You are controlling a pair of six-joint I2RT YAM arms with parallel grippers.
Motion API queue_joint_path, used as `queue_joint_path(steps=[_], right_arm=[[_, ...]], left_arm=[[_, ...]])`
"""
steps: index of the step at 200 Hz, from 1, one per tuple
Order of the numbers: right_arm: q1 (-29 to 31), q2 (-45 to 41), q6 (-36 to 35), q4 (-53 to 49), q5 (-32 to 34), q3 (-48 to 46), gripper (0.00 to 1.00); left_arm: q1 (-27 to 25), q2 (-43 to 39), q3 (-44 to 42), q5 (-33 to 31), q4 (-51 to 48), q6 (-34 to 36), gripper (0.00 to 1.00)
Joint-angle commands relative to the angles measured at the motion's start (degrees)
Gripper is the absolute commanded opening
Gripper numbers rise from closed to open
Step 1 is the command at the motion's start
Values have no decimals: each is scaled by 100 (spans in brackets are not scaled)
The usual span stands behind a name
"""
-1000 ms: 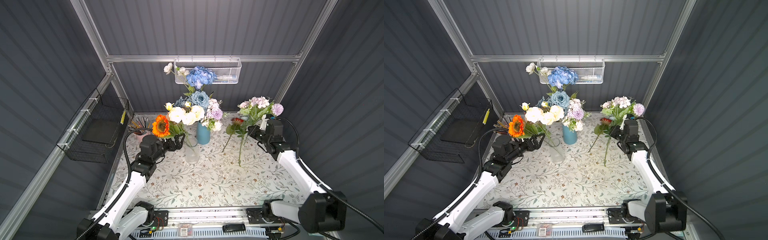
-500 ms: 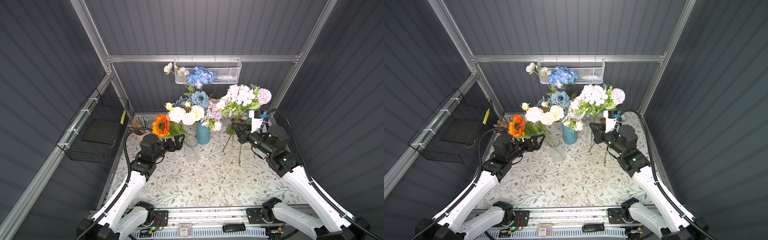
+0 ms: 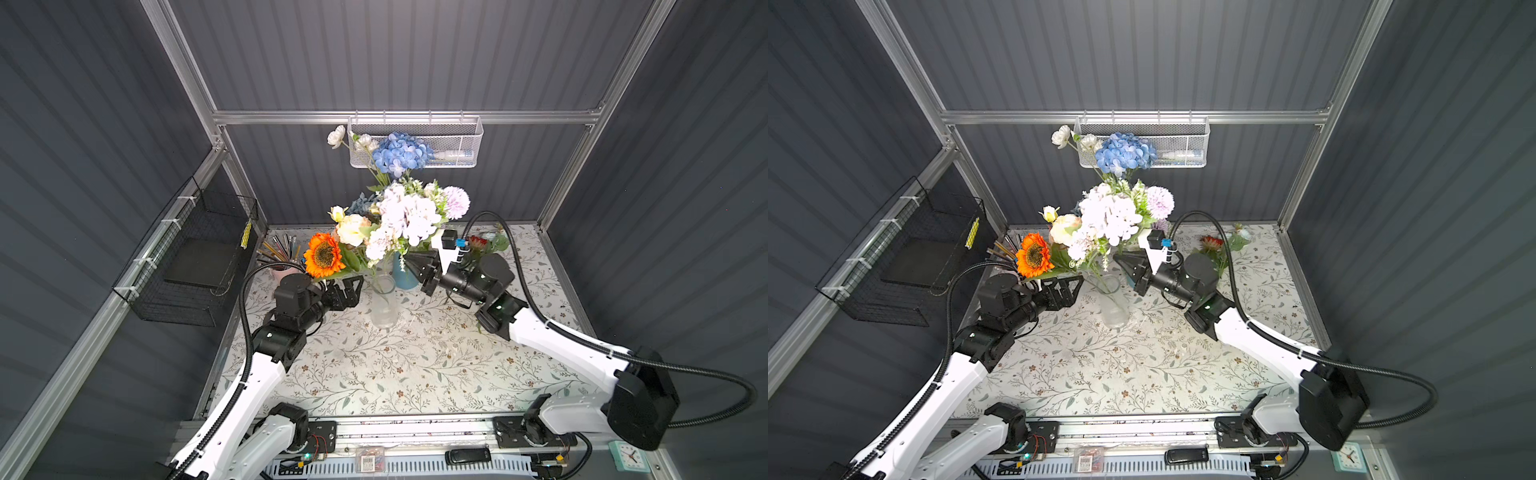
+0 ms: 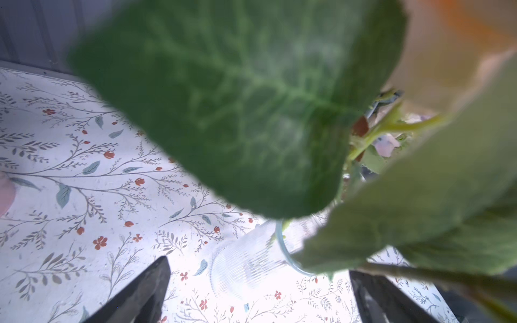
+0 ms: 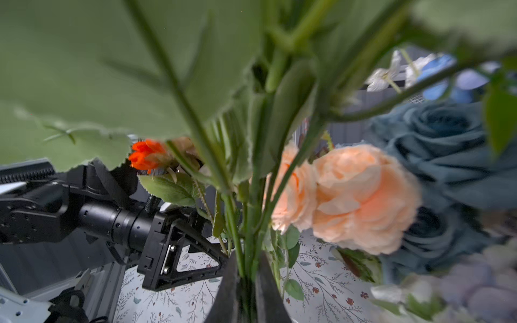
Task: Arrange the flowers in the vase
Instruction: 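Carry the bunch over and lower its stems into the glass vase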
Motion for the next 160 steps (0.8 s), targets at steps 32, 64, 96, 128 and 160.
queue_joint_path(steps=[32, 64, 96, 128, 160], right_arm=[[268, 787, -791, 1182, -173, 517, 0], [333, 1277, -965, 1499, -270, 612, 0], [336, 1619, -942, 1777, -314, 517, 0], [348, 1808, -862, 2094, -337, 290, 0], [361, 1894, -788, 2099, -263, 126, 0]], left_arm=[[-9, 160, 204, -185, 99, 109, 100], [-9, 325, 248, -122, 299, 107, 100], [-8, 374, 222, -131, 379, 104, 100], [-9, 403, 164, -168, 390, 109, 100], [-9, 422, 162, -135, 374, 109, 100]])
